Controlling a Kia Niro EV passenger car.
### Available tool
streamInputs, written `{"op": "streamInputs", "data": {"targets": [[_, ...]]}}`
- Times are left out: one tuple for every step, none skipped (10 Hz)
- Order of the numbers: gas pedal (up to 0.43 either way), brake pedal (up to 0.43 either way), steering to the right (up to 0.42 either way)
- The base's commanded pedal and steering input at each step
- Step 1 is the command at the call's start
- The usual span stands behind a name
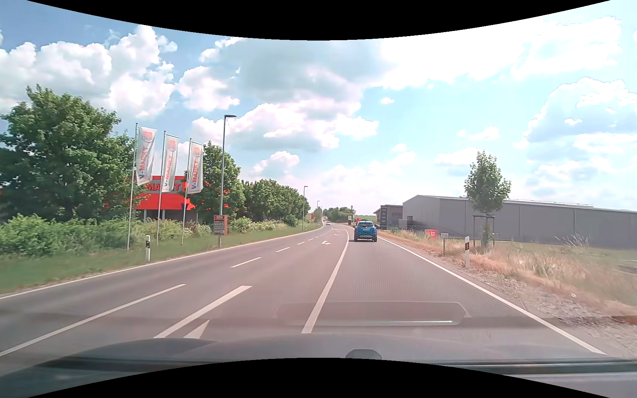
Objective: Follow the waypoints while adhering to traffic rules and regulations
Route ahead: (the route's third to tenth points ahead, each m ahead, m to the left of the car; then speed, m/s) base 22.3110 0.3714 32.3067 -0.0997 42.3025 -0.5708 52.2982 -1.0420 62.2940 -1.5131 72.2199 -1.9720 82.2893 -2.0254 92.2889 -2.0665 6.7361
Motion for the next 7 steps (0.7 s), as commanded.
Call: {"op": "streamInputs", "data": {"targets": [[0.378,0.0,0.112],[0.378,0.0,0.105],[0.378,0.0,0.091],[0.378,0.0,0.079],[0.378,0.0,0.067],[0.378,0.0,0.054],[0.378,0.0,0.045]]}}
